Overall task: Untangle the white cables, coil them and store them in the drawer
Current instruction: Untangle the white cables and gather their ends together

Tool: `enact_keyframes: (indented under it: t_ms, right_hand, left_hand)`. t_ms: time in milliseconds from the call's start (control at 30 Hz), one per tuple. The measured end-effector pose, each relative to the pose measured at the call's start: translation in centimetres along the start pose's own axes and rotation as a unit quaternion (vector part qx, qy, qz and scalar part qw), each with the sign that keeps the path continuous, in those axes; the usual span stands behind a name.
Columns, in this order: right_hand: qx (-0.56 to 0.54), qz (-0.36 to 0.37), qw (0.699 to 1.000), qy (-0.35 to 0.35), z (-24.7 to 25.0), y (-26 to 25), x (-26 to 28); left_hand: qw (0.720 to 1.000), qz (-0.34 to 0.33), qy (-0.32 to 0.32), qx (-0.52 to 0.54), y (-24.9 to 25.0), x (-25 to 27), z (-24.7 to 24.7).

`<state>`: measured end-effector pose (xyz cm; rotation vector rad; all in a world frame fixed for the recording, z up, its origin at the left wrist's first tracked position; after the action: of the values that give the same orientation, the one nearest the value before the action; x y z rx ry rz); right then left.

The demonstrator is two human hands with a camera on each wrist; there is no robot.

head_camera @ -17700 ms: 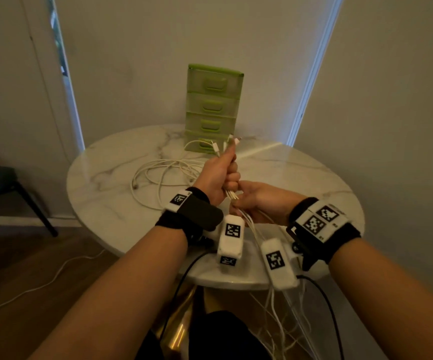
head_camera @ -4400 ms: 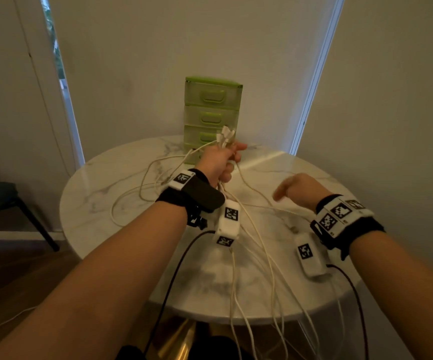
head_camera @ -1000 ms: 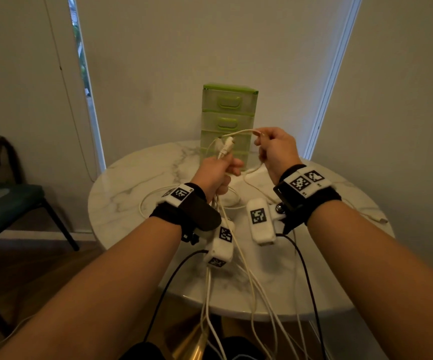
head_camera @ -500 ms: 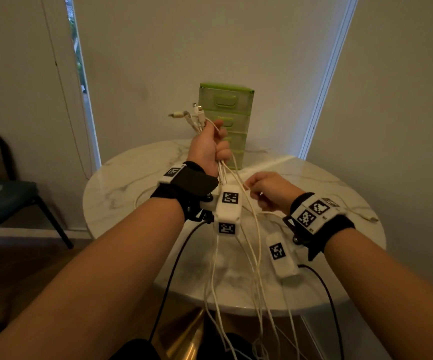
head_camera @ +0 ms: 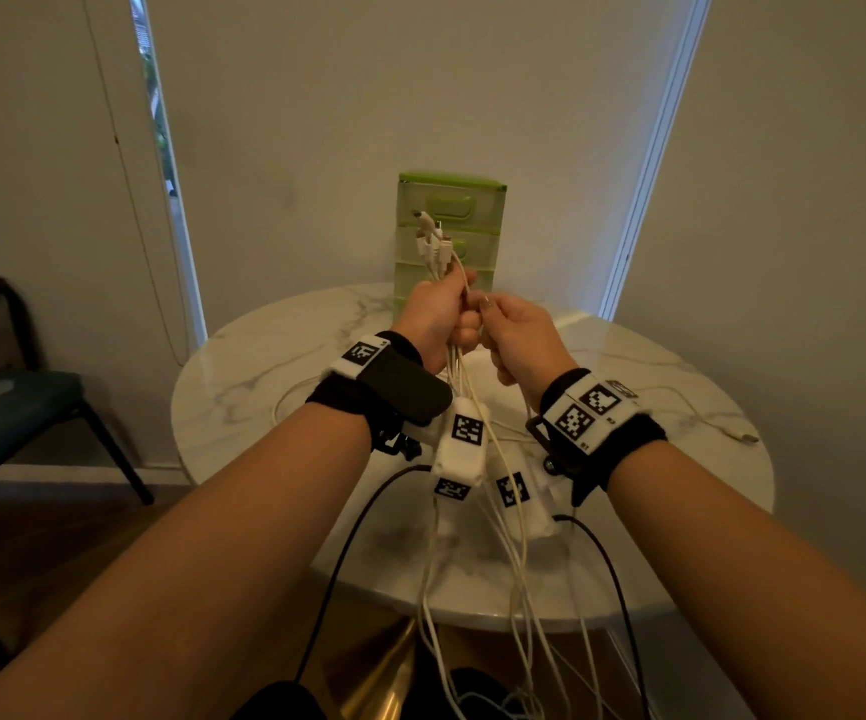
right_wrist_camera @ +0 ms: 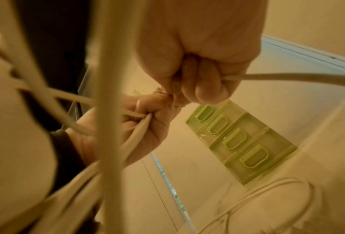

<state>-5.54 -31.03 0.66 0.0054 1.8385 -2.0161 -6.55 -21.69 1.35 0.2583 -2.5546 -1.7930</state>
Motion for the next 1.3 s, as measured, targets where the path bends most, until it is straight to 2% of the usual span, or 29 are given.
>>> enact_keyframes:
  t_ms: [100,233,400,533,600,700,800,867,1000,1100,1200,1300]
  right_hand:
    - [0.009,-0.013,0.999,0.031,0.5,0.5,0.0]
    - [0.057,-0.014,0.997,0.057,0.8,1.6,0.3]
    - [0.056,-0.029,0.998,0.025,0.6,1.8,1.1]
    - [0.048,-0.019,0.998,-0.019,0.2,1.2,1.8]
    - [0.058,-0.015,0.997,-0.042,0.0,1.1,2.1]
    - [0.068,-0.008,0.996,-0.049,-0.4,1.0,2.4]
    - [0.084,0.025,0.996,-0.029,-0.5,0.7,2.3]
    - [0.079,0.027,0.996,-0.022,-0.6,0.9,2.2]
    - [0.040,0.002,0.998,-0.056,-0.8,1.0,2.7]
    - [0.068,-0.010,0.994,-0.081,-0.4,1.2,3.1]
    - [0.078,-0.041,0.989,-0.121,0.7,2.2,3.4]
    - [0.082,-0.040,0.987,-0.129,3.1,2.9,3.5]
  left_hand:
    - [1.000,-0.006,-0.006,0.029,0.0,0.1,0.2]
    - [0.999,-0.032,0.020,0.035,0.1,-0.1,0.5]
    - [0.996,-0.055,0.048,-0.051,0.4,0.0,0.9]
    - [0.981,-0.075,0.079,-0.160,0.4,0.1,1.0]
    - [0.977,-0.083,0.096,-0.169,0.3,0.1,1.0]
    - [0.981,-0.087,0.121,-0.125,-0.1,0.1,0.6]
    - [0.992,-0.074,0.106,0.005,-0.1,0.5,-0.5]
    - [0.992,-0.074,0.091,0.054,-0.1,0.8,-1.1]
    - [0.990,-0.077,0.093,0.077,0.0,0.9,-1.5]
    - [0.991,-0.067,0.078,0.089,0.0,0.9,-1.5]
    - [0.995,-0.073,0.066,0.018,0.3,1.0,-1.2]
    - [0.984,-0.107,0.092,-0.105,1.0,1.2,0.3]
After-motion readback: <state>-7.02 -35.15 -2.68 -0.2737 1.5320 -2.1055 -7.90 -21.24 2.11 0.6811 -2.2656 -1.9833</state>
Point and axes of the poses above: each hand's wrist, its own x-axis away from the middle knuckle, its own z-axis out of the back of the hand, y = z × x, the point moved 4 cm from there along -x, towards the middle knuckle, and after that the axes turned 8 degrees about -x, right-handed, at the moved point
